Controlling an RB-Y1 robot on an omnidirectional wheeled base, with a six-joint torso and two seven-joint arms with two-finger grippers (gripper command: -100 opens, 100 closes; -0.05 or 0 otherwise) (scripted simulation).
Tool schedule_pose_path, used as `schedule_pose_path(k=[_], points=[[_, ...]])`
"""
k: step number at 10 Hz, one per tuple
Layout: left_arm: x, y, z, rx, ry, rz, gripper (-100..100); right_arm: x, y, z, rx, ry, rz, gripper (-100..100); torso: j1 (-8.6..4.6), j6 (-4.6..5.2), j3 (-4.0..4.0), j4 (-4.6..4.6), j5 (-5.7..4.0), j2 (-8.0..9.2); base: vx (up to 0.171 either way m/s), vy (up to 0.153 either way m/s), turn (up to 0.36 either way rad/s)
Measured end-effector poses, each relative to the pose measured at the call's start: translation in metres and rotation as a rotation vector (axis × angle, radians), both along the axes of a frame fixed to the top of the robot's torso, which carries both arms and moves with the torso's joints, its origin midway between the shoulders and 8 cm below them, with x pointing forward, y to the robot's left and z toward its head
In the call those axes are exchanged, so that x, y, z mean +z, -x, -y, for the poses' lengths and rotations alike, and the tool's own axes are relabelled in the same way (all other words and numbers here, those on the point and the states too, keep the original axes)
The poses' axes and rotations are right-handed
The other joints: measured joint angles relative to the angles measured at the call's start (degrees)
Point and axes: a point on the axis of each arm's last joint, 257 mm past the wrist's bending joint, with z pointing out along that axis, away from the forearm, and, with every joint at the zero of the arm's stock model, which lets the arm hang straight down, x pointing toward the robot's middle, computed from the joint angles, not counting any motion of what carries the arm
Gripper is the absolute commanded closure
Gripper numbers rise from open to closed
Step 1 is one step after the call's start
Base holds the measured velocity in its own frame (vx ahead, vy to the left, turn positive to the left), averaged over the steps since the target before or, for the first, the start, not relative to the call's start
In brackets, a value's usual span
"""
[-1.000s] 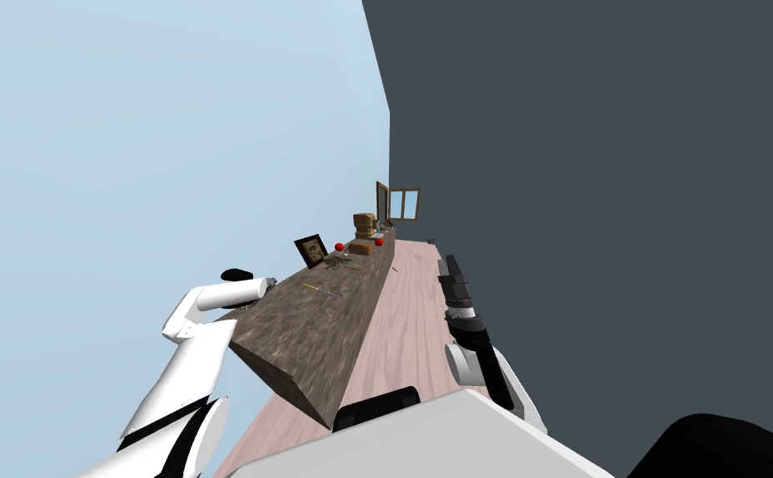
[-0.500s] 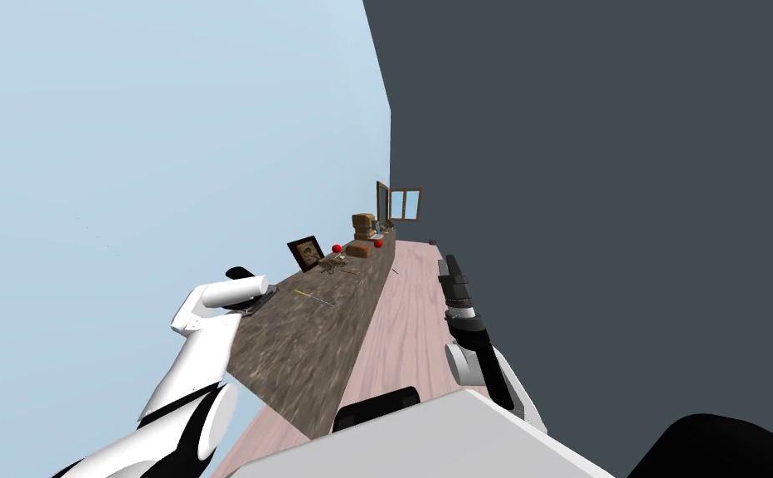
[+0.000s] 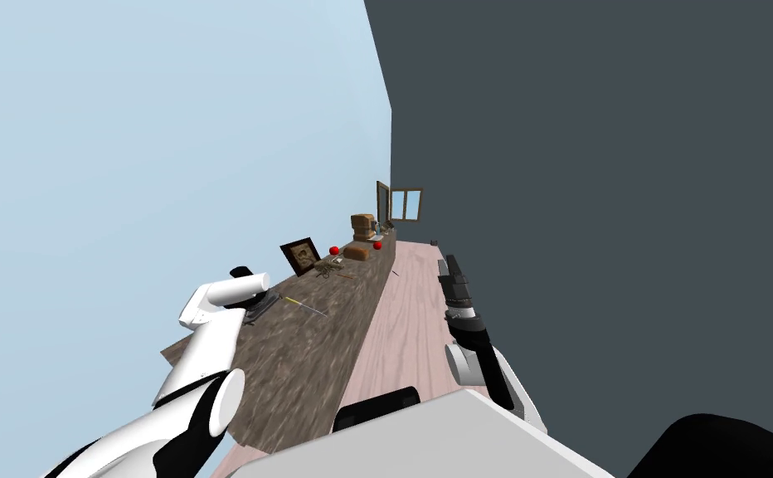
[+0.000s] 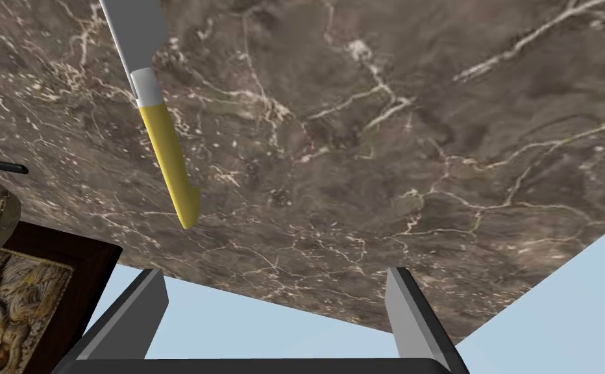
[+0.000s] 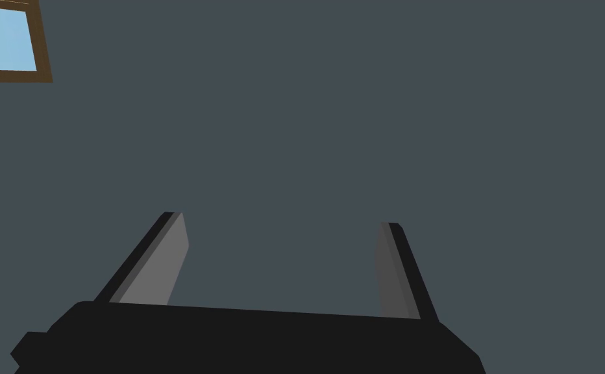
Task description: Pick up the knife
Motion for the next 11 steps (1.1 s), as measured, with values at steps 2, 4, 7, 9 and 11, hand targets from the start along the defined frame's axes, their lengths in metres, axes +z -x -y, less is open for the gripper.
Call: schedule_pose_path(k=[2, 4, 7, 9, 11], points=[[-0.011, 0.008, 0.008, -0.010, 0.038, -0.057, -100, 0.000, 0.000, 0.000, 0.000, 0.000, 0.000, 0, 0.01, 0.00, 0.03, 0.01, 0.00, 0.05, 0.100, -0.054, 0.014], [-0.022, 0.019, 0.020, -0.022, 0.077, -0.115, -100, 0.000, 0.000, 0.000, 0.000, 0.000, 0.000, 0, 0.12, -0.01, 0.02, 0.01, 0.02, 0.04, 0.128, -0.033, 0.016], [-0.037, 0.036, 0.036, -0.044, 0.143, -0.207, -100, 0.000, 0.000, 0.000, 0.000, 0.000, 0.000, 0, 0.10, -0.01, 0.06, 0.02, 0.02, 0.12, 0.100, -0.039, 0.013], [-0.047, 0.048, 0.046, -0.062, 0.194, -0.278, -100, 0.000, 0.000, 0.000, 0.000, 0.000, 0.000, 0, 0.04, 0.00, 0.01, 0.00, 0.01, 0.03, 0.116, -0.052, 0.017], [-0.056, 0.060, 0.057, -0.076, 0.231, -0.330, -100, 0.000, 0.000, 0.000, 0.000, 0.000, 0.000, 0, 0.11, -0.01, 0.04, 0.01, 0.02, 0.09, 0.087, -0.023, 0.011]])
